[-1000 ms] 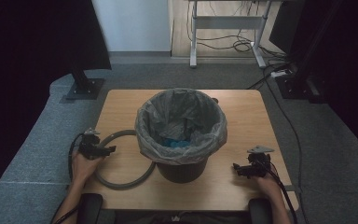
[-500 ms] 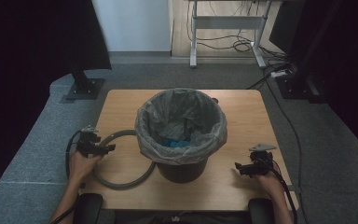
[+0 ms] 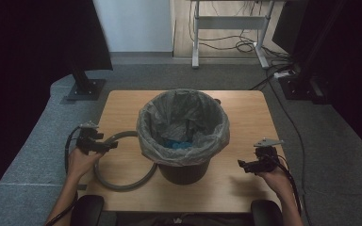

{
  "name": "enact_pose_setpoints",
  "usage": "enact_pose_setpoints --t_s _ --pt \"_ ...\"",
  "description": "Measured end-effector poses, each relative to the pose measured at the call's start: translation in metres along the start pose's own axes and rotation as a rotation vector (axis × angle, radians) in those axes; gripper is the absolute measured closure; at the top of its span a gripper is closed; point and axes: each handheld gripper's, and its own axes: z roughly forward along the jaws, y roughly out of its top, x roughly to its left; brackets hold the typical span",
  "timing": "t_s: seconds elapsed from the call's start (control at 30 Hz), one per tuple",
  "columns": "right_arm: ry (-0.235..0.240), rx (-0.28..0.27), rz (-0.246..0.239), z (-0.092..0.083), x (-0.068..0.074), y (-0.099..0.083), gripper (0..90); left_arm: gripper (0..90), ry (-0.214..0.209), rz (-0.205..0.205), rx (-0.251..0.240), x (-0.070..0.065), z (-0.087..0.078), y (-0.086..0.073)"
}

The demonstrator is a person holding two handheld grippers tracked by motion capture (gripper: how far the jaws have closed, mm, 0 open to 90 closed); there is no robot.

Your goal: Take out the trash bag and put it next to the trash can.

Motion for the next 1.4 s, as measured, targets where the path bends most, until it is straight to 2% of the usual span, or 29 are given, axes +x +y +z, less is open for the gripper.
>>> enact_pose_setpoints --t_s 0.33,0.57,0.8,1.0,1.17,1.4 --pt "0.094 -0.033 -0.028 -0.023 0.011 0.032 0.8 8.7 -0.027 0.069 -0.001 -0.015 -0.017 0.018" --pt "0.154 -0.043 -0.058 -0.038 0.019 0.052 0.8 8.7 -0.058 0.115 -0.017 -0.028 -0.036 0.036" --pt "0.193 -0.066 -0.083 -0.053 0.022 0.068 0.8 8.3 -0.092 0.153 -0.016 -0.038 -0.051 0.051" --pt "0.218 -0.071 -0.088 -0.062 0.024 0.081 0.8 8.5 -0.096 0.186 -0.001 -0.048 -0.06 0.061" --pt "0.237 -0.066 -0.103 -0.07 0.027 0.091 0.8 8.6 -0.105 0.212 -0.016 -0.056 -0.072 0.07" --pt "0.261 -0.077 -0.131 -0.091 0.033 0.105 1.4 9.0 -0.114 0.254 -0.011 -0.072 -0.089 0.083"
